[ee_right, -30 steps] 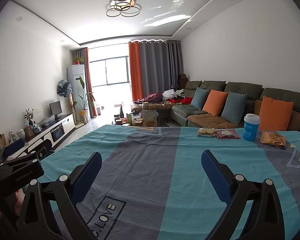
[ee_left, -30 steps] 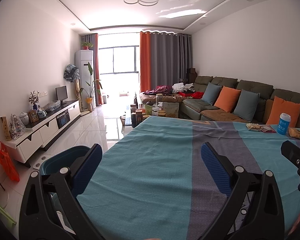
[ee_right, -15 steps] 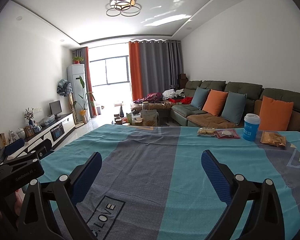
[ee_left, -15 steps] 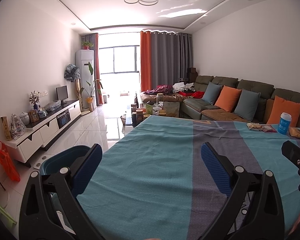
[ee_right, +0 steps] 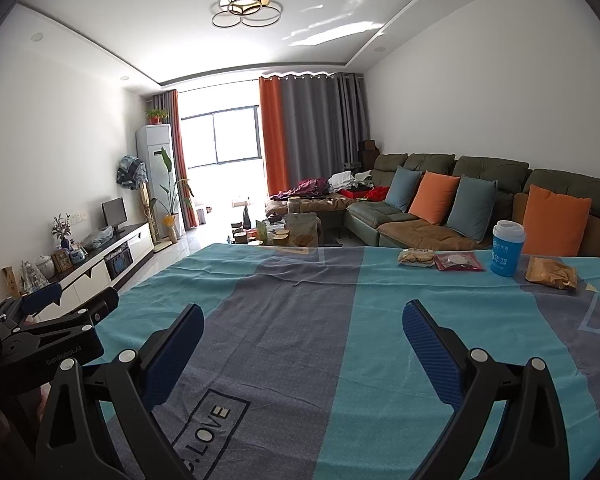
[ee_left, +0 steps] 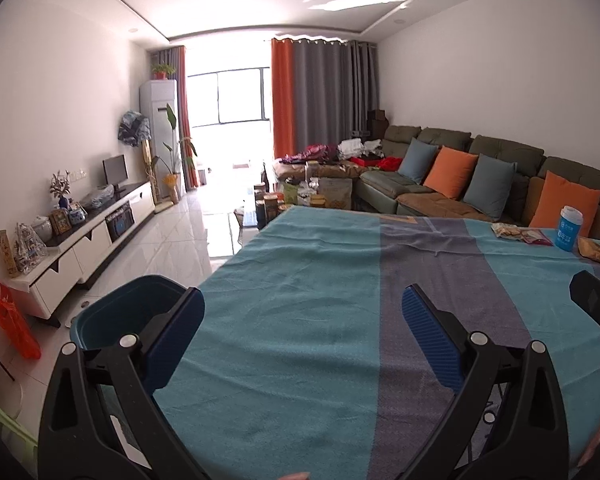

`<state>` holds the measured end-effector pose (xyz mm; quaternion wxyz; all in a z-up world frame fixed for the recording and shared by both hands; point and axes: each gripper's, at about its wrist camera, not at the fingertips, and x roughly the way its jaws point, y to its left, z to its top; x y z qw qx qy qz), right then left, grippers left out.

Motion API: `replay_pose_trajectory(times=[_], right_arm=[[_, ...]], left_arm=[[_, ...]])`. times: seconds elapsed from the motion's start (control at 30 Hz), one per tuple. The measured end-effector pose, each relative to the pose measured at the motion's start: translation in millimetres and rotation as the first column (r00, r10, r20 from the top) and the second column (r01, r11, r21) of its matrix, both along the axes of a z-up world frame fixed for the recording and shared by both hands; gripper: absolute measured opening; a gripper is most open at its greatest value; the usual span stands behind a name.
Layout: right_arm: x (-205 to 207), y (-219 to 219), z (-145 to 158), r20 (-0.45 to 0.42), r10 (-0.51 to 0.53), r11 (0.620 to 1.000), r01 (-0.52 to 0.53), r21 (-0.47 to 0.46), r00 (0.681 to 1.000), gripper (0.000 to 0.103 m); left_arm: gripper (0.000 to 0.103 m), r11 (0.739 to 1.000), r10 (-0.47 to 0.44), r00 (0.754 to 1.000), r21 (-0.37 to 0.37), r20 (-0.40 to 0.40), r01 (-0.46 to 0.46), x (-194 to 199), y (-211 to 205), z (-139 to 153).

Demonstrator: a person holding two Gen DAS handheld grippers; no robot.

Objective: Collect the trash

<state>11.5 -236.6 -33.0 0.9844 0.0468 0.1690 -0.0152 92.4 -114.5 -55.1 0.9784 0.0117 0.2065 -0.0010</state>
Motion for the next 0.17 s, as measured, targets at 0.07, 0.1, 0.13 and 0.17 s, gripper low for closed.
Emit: replay_pose_trajectory(times=[0.07, 0.1, 0.13, 0.17], right_arm=[[4, -5, 0, -0.021, 0.001, 1.000, -0.001, 0.012, 1.000, 0.096], [7, -8, 1, -0.036, 0.000, 1.000, 0.000, 0.017, 0.999, 0.096], [11, -11, 0, -0.057, -0.004, 1.000, 0.005, 0.021, 0.998, 0.096], [16, -15, 0, -0.085, -0.013, 1.000, 0.015, 0.019, 0.996, 0.096]], left_arm=[[0.097, 1.000, -0.029, 0.997, -0.004, -0.076, 0.029, 14, -2, -3], [0.097, 0.999, -0.045, 0.993, -0.011, -0.109, 0.044, 21, -4, -5], [0.097, 0.999, -0.054, 0.988, -0.014, -0.145, 0.053, 30, -6, -7], [0.097, 0.998, -0.063, 0.981, -0.012, -0.185, 0.062, 40, -8, -10]])
